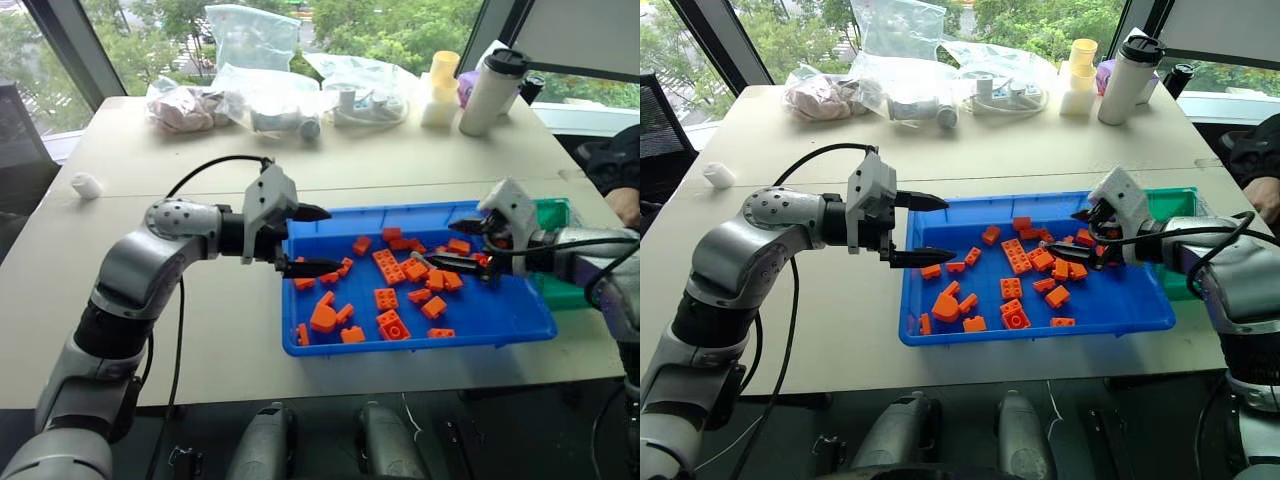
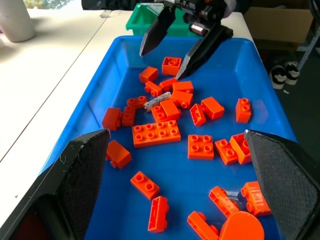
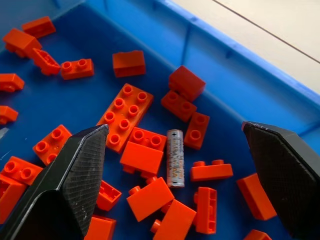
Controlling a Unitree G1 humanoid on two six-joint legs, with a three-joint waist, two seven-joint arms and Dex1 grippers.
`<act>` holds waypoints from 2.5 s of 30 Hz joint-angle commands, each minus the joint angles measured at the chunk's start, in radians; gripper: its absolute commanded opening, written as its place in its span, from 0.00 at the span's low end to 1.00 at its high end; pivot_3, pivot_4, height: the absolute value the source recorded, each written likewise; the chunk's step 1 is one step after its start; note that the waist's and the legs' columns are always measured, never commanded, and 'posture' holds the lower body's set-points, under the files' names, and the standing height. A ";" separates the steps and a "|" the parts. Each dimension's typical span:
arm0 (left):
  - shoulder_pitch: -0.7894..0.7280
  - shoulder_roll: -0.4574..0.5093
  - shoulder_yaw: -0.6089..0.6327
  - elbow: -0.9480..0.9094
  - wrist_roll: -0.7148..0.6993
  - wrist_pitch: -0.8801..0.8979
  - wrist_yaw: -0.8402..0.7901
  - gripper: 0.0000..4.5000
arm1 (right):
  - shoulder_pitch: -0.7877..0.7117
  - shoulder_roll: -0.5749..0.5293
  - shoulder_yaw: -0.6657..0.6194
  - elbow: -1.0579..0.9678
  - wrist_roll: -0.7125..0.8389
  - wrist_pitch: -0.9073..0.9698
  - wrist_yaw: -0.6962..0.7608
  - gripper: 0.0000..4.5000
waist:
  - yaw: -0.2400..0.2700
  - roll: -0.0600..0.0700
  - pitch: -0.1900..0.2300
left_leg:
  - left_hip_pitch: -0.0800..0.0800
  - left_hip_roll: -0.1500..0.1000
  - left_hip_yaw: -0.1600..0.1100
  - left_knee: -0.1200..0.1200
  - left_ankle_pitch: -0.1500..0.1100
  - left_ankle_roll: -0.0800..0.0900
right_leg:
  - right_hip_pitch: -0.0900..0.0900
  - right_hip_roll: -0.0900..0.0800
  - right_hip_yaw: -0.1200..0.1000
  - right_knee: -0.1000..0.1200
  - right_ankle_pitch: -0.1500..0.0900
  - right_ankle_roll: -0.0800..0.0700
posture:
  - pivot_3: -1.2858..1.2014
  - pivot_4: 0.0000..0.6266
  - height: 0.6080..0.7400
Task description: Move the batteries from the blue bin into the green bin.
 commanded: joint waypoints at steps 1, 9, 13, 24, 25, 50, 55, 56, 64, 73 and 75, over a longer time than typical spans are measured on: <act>0.003 0.019 0.017 -0.051 -0.020 0.013 -0.008 1.00 | -0.001 -0.012 0.028 -0.008 -0.043 -0.067 0.020 0.98 | 0.000 0.000 0.000 | 0.000 0.000 0.000 0.000 0.000 0.000 | 0.000 0.000 0.000 0.000 0.000 0.000 | 0.52 0.24 1.00; 0.040 0.054 0.012 -0.073 0.002 0.009 -0.002 1.00 | -0.033 -0.007 0.106 0.057 -0.106 -0.123 0.065 0.98 | 0.001 0.000 0.000 | 0.000 0.000 0.000 0.000 0.000 0.000 | 0.000 0.000 0.000 0.000 0.000 0.000 | 0.52 0.24 1.00; 0.046 0.047 0.008 -0.078 0.002 0.011 0.009 1.00 | -0.027 0.019 0.107 0.041 -0.097 -0.104 0.060 0.98 | 0.000 0.000 0.000 | 0.000 0.000 0.000 0.000 0.000 0.000 | 0.000 0.000 0.000 0.000 0.000 0.000 | 0.52 0.24 1.00; 0.024 0.037 0.000 -0.062 0.017 0.001 0.012 1.00 | -0.035 0.046 0.204 0.086 -0.203 -0.199 0.070 0.98 | 0.000 0.000 0.000 | 0.000 0.000 0.000 0.000 0.000 0.000 | 0.000 0.000 0.000 0.000 0.000 0.000 | 0.52 0.24 1.00; 0.025 0.037 0.001 -0.065 0.016 0.003 0.011 1.00 | -0.037 0.048 0.213 0.089 -0.213 -0.206 0.075 0.98 | 0.000 0.000 0.000 | 0.000 0.000 0.000 0.000 0.000 0.000 | 0.000 0.000 0.000 0.000 0.000 0.000 | 0.52 0.24 1.00; 0.027 0.033 -0.002 -0.062 0.024 0.000 0.008 1.00 | 0.055 -0.009 0.062 -0.263 0.059 0.076 0.152 0.48 | 0.002 -0.001 0.000 | 0.000 0.000 -0.003 0.000 0.000 0.000 | 0.001 -0.001 -0.002 -0.001 0.000 0.000 | 0.52 0.24 1.00; 0.021 0.029 -0.006 -0.059 0.025 -0.002 0.000 1.00 | 0.058 -0.017 0.056 -0.252 0.064 0.080 0.133 0.99 | 0.001 -0.001 0.000 | 0.000 0.000 -0.002 0.000 0.000 0.000 | 0.001 -0.001 -0.002 0.000 0.000 0.000 | 0.52 0.24 1.00; 0.019 0.030 -0.004 -0.058 0.025 -0.002 -0.003 1.00 | 0.049 -0.021 0.051 -0.237 0.055 0.075 0.126 0.99 | 0.001 -0.001 0.000 | 0.000 0.000 -0.002 0.000 0.000 0.000 | 0.001 0.000 -0.002 0.000 0.000 0.000 | 0.52 0.24 1.00; 0.016 0.032 -0.010 -0.058 0.031 -0.002 -0.013 1.00 | -0.080 0.003 0.061 0.019 -0.067 0.021 0.008 0.99 | 0.001 -0.001 0.000 | 0.000 0.000 -0.002 0.000 0.000 0.000 | 0.001 -0.001 -0.001 0.000 0.000 0.000 | 0.52 0.24 1.00; 0.046 0.043 -0.031 -0.062 0.067 -0.013 -0.004 1.00 | -0.126 0.030 0.168 0.166 -0.175 -0.044 0.006 0.99 | 0.000 -0.001 0.000 | 0.000 0.000 -0.002 0.000 0.000 0.000 | 0.000 0.000 -0.001 0.000 0.000 0.000 | 0.52 0.24 1.00; 0.054 0.044 -0.029 -0.071 0.064 -0.009 0.000 1.00 | -0.140 0.042 0.181 0.191 -0.191 -0.054 0.006 0.99 | -0.001 -0.001 0.000 | 0.000 0.000 -0.002 0.000 0.000 0.000 | 0.000 0.000 -0.001 0.000 0.000 0.000 | 0.52 0.24 1.00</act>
